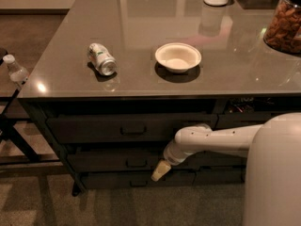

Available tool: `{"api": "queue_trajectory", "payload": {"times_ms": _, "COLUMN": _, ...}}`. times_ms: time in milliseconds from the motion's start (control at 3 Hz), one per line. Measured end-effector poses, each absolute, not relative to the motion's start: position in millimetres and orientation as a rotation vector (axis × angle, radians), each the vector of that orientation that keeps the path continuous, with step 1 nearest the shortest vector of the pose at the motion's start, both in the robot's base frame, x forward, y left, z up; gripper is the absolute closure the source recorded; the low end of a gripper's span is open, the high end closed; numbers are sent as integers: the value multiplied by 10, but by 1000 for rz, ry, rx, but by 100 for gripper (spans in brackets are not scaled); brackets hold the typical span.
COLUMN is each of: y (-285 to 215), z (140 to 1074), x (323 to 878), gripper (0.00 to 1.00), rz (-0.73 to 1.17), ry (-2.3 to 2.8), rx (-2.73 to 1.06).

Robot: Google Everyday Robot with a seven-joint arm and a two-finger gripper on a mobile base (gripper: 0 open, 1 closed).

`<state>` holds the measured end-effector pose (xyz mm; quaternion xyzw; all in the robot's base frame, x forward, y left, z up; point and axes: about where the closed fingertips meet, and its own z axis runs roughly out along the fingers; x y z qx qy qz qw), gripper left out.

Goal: Open middle drawer

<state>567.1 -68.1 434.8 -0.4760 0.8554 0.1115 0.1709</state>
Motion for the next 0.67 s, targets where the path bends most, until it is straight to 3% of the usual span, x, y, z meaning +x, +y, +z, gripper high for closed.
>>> {"api": "queue_trajectory", "payload": {"times_ms": 667, "y": -597, "z": 4184, "x": 5723, "gripper": 0, "rz": 340, "ry": 2417, "rx": -1401}}
